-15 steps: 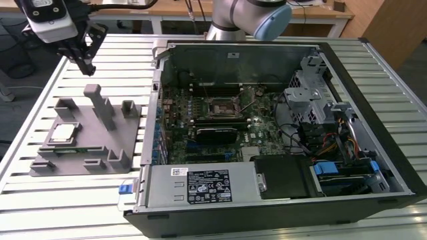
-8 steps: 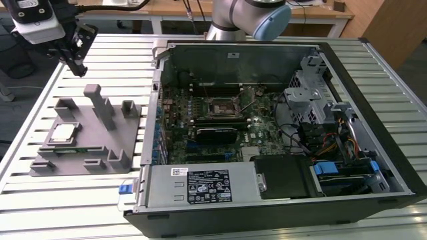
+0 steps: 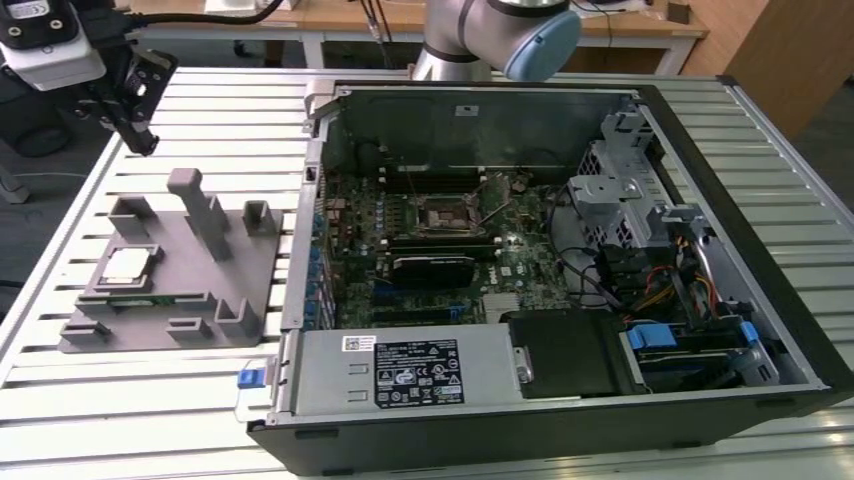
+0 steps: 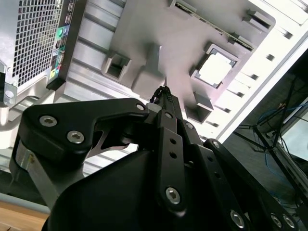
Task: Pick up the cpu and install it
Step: 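Reach for the cpu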
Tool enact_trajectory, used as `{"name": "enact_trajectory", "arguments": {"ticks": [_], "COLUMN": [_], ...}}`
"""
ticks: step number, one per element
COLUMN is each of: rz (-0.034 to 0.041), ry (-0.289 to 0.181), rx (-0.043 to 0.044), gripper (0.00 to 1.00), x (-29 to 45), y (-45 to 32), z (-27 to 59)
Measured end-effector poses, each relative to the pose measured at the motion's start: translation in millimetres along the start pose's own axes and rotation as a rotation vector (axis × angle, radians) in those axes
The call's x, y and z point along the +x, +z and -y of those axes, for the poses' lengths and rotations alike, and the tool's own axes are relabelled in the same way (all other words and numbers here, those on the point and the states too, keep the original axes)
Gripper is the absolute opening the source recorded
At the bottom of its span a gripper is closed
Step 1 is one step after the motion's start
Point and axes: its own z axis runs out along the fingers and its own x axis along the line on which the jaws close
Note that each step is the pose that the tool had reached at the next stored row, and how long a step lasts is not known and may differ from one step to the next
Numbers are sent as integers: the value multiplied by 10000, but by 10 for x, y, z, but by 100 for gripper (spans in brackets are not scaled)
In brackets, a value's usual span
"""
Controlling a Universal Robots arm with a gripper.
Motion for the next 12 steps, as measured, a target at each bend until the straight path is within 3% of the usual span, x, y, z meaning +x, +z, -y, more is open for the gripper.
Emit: {"name": "enact_trajectory", "arguments": {"ticks": [12], "rz": [0], "ry": [-5], "rx": [0], "gripper": [11], "x": [285], "y": [40], "z": [38]}}
